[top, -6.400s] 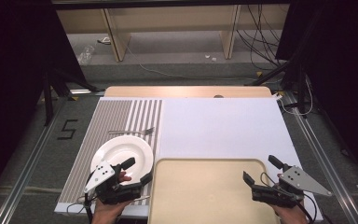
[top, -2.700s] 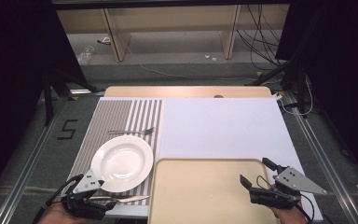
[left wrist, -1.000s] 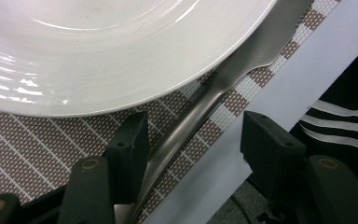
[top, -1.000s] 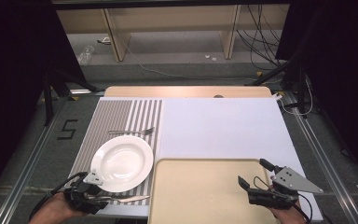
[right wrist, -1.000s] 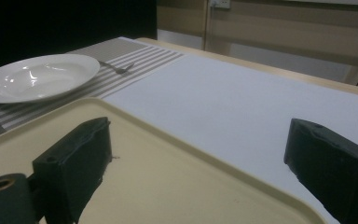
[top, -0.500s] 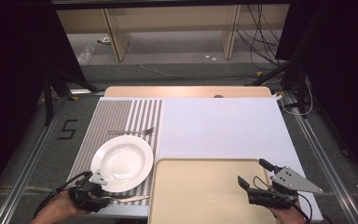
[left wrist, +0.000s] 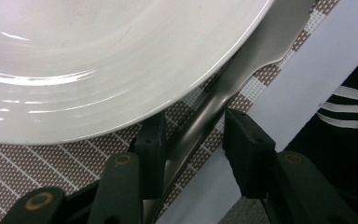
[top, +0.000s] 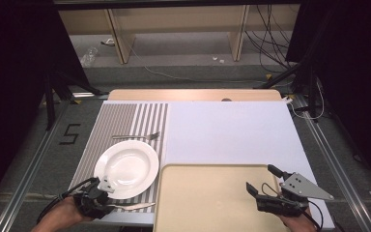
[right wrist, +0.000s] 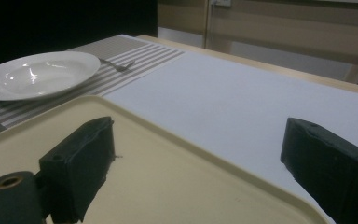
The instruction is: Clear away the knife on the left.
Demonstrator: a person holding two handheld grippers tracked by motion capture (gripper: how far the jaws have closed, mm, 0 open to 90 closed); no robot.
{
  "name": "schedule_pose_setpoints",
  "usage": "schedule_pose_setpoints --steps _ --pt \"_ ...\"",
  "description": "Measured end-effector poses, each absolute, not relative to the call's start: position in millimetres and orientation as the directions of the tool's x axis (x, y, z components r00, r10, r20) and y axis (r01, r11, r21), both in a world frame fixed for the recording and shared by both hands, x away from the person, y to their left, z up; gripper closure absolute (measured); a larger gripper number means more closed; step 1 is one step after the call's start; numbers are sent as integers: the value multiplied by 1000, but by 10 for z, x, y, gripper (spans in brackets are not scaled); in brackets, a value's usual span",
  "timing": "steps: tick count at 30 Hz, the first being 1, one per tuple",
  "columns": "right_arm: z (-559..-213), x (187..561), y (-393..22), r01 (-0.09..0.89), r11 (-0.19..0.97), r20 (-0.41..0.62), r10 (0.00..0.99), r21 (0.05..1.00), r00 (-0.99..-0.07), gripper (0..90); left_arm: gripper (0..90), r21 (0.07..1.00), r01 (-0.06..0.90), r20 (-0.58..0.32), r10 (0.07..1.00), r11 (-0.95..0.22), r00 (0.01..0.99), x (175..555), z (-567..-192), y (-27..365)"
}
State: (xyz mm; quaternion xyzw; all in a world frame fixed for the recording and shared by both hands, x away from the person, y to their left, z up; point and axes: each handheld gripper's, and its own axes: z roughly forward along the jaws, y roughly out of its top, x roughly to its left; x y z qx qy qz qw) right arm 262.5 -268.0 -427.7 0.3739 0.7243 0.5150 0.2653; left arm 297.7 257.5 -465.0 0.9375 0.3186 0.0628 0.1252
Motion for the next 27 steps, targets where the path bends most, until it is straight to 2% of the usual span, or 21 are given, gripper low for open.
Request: schedule_pose_setpoints --steps 4,8,20,27 --pt "-4279 2624 -2675 266 190 0 814 945 -581 109 612 253 578 48 606 -776 794 2973 -4644 2551" --pt "-4282 2626 -2671 266 194 -3 813 944 -582 112 703 220 548 60 572 -807 818 2961 -4634 2497" --pt "-4284 2625 -2669 276 209 -8 810 938 -587 120 725 179 509 73 527 -842 847 2966 -4627 2428" --pt "-4292 2631 -2657 270 208 -10 808 940 -589 124 774 169 476 82 493 -863 866 2954 -4626 2402"
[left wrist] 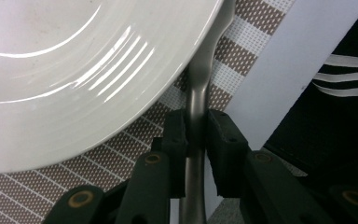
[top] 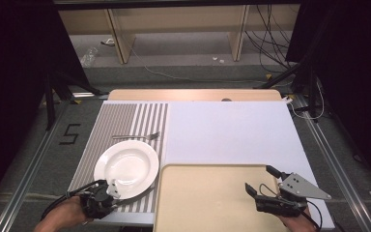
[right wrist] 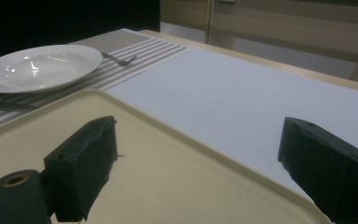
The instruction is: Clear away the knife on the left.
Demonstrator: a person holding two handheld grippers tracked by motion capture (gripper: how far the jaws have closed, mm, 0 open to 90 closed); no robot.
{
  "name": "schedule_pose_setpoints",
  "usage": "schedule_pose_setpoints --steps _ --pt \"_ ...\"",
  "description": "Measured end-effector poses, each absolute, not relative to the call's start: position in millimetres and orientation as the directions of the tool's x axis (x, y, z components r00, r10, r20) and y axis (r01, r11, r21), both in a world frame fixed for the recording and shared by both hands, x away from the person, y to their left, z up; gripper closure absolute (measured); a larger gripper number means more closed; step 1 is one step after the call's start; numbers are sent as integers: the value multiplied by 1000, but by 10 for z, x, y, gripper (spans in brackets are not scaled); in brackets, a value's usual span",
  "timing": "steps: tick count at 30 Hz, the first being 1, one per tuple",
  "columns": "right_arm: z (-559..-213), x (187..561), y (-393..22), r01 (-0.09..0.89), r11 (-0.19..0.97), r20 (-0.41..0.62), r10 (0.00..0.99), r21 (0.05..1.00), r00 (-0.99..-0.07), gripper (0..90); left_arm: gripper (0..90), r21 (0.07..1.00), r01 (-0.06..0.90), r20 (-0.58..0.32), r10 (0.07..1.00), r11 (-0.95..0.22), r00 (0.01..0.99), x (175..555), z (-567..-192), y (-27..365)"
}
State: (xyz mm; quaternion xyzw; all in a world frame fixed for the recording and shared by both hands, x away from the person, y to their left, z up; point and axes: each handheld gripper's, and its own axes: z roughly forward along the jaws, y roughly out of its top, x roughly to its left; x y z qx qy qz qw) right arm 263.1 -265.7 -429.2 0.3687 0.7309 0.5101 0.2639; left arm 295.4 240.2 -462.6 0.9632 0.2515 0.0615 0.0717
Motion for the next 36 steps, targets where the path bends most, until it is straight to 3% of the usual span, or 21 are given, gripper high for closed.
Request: schedule_pose_setpoints --steps 26,36 --pt "-4292 2637 -2669 277 208 -6 810 938 -586 127 794 214 398 96 425 -892 900 2777 -4481 2323" --pt "-4293 2635 -2662 276 210 -7 808 938 -589 128 793 397 416 15 459 -818 888 2749 -4288 2185"
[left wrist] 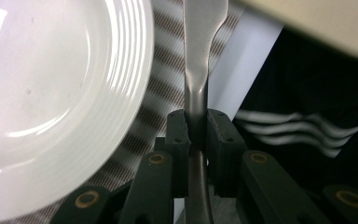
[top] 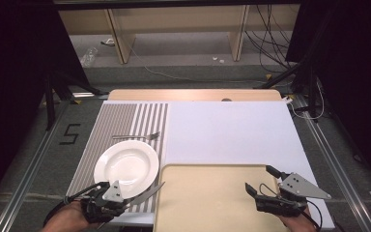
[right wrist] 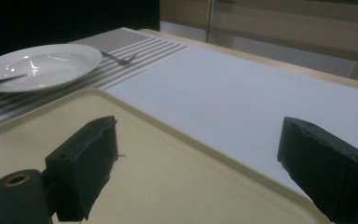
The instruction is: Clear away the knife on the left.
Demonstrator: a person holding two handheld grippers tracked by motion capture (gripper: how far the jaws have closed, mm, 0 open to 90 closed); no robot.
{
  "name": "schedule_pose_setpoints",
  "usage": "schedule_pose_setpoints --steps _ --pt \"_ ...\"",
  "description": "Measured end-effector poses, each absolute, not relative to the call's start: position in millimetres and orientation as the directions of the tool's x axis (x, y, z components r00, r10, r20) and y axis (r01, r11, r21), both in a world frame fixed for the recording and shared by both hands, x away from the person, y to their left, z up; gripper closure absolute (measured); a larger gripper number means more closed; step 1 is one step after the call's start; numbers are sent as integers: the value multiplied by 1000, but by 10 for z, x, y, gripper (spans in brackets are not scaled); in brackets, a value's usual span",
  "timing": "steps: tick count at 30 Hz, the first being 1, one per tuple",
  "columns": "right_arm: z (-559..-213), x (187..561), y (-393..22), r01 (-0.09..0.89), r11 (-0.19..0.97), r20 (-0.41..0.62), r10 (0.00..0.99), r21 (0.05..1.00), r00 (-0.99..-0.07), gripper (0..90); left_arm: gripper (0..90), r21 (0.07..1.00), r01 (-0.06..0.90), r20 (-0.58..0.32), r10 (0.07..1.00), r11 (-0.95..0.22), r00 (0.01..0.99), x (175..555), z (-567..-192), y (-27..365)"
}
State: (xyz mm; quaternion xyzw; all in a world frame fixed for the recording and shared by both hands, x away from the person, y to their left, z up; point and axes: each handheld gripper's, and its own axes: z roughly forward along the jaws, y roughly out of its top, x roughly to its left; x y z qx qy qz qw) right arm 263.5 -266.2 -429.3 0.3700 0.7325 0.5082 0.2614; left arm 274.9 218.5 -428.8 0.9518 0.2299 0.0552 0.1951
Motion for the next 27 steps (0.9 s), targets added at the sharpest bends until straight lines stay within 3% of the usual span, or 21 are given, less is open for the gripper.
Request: schedule_pose_setpoints --steps 7,27 --pt "-4293 2635 -2660 275 210 -7 807 938 -590 129 793 485 437 -76 461 -758 884 2810 -4255 2006" --pt "-4290 2638 -2658 272 210 -8 805 939 -593 129 793 505 452 -166 431 -735 887 3017 -4224 1509"
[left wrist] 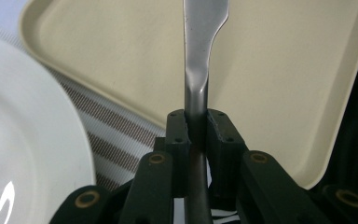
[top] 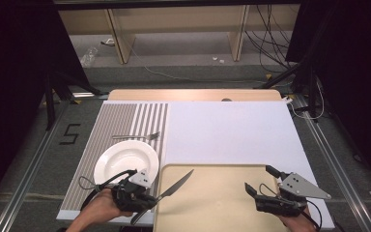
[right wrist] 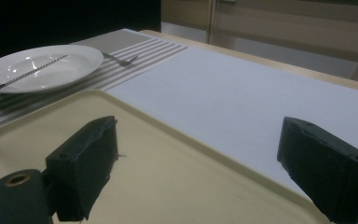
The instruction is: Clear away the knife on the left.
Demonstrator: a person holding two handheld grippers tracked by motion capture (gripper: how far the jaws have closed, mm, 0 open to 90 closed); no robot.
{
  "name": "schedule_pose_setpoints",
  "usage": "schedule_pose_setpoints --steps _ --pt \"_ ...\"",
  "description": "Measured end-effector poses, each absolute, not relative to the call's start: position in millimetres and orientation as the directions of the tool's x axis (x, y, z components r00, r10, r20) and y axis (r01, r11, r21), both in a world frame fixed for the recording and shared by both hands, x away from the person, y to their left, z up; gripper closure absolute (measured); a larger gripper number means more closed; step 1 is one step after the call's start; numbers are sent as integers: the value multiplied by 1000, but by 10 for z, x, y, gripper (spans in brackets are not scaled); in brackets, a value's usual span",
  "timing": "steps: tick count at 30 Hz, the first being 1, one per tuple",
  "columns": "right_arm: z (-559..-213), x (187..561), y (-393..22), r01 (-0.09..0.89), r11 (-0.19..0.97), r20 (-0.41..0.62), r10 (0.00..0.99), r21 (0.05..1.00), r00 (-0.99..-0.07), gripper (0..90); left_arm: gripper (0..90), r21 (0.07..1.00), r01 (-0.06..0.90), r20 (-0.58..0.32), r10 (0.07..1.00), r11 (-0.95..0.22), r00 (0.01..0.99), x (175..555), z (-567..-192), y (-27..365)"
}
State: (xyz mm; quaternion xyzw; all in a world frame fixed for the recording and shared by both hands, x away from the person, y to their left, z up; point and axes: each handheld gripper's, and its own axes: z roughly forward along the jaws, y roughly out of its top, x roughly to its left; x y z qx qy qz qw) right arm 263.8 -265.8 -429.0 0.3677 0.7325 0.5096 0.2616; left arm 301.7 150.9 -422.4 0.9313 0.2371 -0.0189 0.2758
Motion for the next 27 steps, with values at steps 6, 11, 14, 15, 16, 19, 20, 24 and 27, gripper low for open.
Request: schedule_pose_setpoints --steps 6,11,14,15,16,19,20,24,27 --pt "-4287 2635 -2661 273 213 -10 805 938 -593 129 793 514 440 -174 413 -736 894 3022 -4200 1384" --pt "-4290 2637 -2657 268 209 -10 806 941 -592 129 794 515 428 -177 397 -742 901 3017 -4172 1280" --pt "-4286 2636 -2661 266 207 -11 807 941 -590 129 793 514 430 -190 390 -742 901 3013 -4179 1188" --pt "-4282 2633 -2665 267 209 -13 810 941 -586 129 794 515 433 -198 389 -740 900 3016 -4186 1170" --pt "-4282 2633 -2665 267 209 -13 810 941 -586 129 793 515 433 -198 389 -740 900 3016 -4186 1170" --pt "-4264 2623 -2685 249 187 -13 823 950 -568 131 793 501 429 -202 381 -751 902 3014 -4218 1100" --pt "-4262 2625 -2693 250 182 -9 825 951 -565 131 794 500 432 -208 380 -751 901 3011 -4224 1084" --pt "-4261 2623 -2704 250 181 -11 829 951 -558 131 794 497 435 -224 373 -751 900 3001 -4241 1032" --pt "-4260 2623 -2698 244 180 -13 830 953 -558 131 793 490 427 -232 358 -760 904 2977 -4244 968"
